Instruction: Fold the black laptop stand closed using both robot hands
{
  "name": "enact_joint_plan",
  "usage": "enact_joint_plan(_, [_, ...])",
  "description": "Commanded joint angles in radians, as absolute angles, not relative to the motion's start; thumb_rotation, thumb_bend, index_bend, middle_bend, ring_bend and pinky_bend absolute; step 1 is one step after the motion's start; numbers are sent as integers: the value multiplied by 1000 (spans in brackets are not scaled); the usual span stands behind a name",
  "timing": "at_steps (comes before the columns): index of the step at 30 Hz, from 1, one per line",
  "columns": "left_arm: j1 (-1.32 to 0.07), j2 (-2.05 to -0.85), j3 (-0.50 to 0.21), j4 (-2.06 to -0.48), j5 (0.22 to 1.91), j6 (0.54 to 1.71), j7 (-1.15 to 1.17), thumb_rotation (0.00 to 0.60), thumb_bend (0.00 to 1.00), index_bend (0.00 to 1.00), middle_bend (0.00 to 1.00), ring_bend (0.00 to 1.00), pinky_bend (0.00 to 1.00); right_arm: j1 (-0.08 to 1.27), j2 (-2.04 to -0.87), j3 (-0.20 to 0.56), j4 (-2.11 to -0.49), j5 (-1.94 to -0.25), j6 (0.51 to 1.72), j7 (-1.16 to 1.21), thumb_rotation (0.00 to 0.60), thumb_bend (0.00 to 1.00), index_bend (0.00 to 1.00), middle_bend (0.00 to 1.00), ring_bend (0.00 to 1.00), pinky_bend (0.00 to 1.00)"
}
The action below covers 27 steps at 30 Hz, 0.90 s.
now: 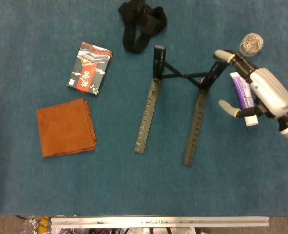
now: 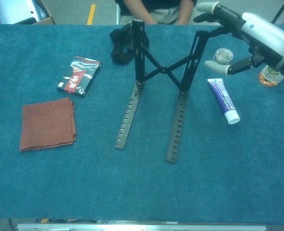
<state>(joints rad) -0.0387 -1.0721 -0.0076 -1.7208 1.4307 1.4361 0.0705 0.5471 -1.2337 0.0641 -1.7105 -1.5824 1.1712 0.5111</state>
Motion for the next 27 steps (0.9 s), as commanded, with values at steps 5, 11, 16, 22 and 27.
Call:
enact_joint_plan(5, [-37, -1073, -6, -1717, 1433, 1439, 64, 600, 284, 63, 33, 0, 38, 540, -1224, 20, -1751, -1633, 1163, 527, 600, 287, 0, 140, 0, 218])
enact_joint_plan(11, [-30, -1067, -4, -1715, 1439, 1452, 52, 600, 285, 63, 33, 0, 38, 555, -1238, -29, -1786, -1692, 1122, 526, 600, 287, 0, 140, 0, 219])
enact_joint_plan(16, [-26, -1055, -4, -1715, 1445, 1461, 48, 600, 285, 64, 33, 0, 38, 557, -1237, -35, -1801, -1716, 1136, 518, 600, 287, 0, 140, 0, 219])
enact_joint_plan(22, [-38, -1042, 0, -1719, 1458, 1444, 53, 600, 285, 63, 35, 0, 38, 551, -1234, -32, -1779, -1691, 1136, 488, 600, 287, 0, 140, 0, 219])
enact_joint_plan(27, [-86, -1001, 8, -1743, 1484, 1367, 57, 600, 284, 65, 41, 0, 38, 546, -1231, -31, -1763, -1690, 1133, 361, 600, 287, 0, 140, 0, 219])
